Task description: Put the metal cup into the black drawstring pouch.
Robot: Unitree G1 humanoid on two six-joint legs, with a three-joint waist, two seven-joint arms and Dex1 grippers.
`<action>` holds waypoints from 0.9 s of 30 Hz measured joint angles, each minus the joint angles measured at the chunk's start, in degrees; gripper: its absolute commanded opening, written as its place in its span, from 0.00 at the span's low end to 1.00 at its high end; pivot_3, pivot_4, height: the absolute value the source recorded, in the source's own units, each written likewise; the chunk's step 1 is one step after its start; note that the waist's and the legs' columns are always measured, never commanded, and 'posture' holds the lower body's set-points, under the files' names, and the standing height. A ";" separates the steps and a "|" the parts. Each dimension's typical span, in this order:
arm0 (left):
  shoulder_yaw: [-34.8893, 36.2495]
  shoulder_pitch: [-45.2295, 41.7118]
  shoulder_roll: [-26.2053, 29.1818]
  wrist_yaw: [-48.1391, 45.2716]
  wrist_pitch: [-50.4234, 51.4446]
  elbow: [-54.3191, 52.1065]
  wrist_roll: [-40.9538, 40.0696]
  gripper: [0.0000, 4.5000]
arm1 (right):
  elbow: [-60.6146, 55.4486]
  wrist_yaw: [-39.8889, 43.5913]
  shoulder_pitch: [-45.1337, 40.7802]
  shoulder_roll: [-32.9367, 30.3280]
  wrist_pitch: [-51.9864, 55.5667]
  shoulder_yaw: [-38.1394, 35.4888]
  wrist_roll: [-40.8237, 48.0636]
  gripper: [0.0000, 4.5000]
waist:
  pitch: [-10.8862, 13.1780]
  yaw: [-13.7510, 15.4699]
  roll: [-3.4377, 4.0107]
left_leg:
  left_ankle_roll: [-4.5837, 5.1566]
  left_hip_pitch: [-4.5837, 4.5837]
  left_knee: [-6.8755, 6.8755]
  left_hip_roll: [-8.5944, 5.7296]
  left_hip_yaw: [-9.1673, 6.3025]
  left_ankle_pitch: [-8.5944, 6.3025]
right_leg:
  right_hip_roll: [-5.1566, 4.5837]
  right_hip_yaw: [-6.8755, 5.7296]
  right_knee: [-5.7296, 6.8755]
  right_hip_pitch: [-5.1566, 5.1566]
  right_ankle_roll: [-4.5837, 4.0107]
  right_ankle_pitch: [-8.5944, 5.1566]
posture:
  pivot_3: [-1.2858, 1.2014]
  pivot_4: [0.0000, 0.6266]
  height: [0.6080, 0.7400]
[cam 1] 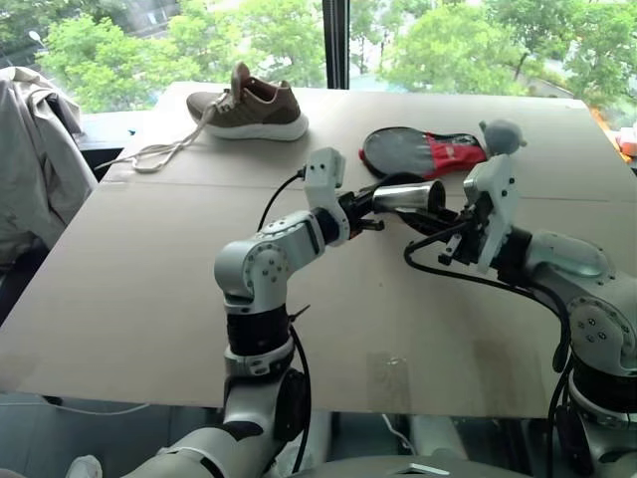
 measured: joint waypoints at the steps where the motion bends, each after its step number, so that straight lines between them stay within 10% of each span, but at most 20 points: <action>1: 0.39 -0.31 -0.24 0.15 0.47 0.00 -0.48 0.00 | 0.49 -0.51 0.52 -0.32 -1.01 0.73 -1.07 0.02 | 0.00 0.02 0.00 | 0.00 0.00 0.00 0.00 0.00 0.00 | 0.05 -0.03 0.00 0.00 0.00 0.00 | 0.52 0.24 1.00; 9: 0.72 -0.02 -0.77 0.79 2.62 -1.15 -4.39 0.00 | 7.46 -4.27 2.51 0.66 -8.29 3.81 -7.21 0.02 | 0.00 -0.15 0.00 | -0.01 0.02 -0.03 0.04 0.05 0.00 | 0.09 0.06 0.01 -0.01 -0.01 0.00 | 0.52 0.24 1.00; 17: -0.79 1.77 -1.32 0.69 4.33 -4.52 -7.73 0.00 | 10.91 -14.42 3.77 16.56 -11.22 1.37 -5.21 0.02 | 0.01 -0.26 0.03 | -0.05 0.02 -0.20 0.12 0.10 0.03 | 0.11 0.17 0.01 -0.13 -0.04 0.01 | 0.52 0.24 1.00; 21: -0.58 1.74 -0.99 0.73 4.20 -4.44 -8.70 0.00 | 13.86 -11.49 5.81 -0.56 -25.65 17.45 -25.06 0.02 | 0.03 -0.07 0.03 | -0.13 0.01 -0.17 -0.24 0.34 0.08 | -0.02 0.21 -0.07 -0.10 0.00 -0.01 | 0.52 0.24 1.00; 27: -0.92 1.63 -1.19 0.36 3.89 -4.13 -10.10 0.00 | 20.33 -8.97 3.10 -9.55 -43.32 30.42 -45.61 0.02 | 0.05 -1.04 0.00 | -0.35 0.02 -0.24 -0.03 0.32 0.20 | 0.14 0.19 -0.04 -0.14 -0.01 -0.01 | 0.52 0.24 1.00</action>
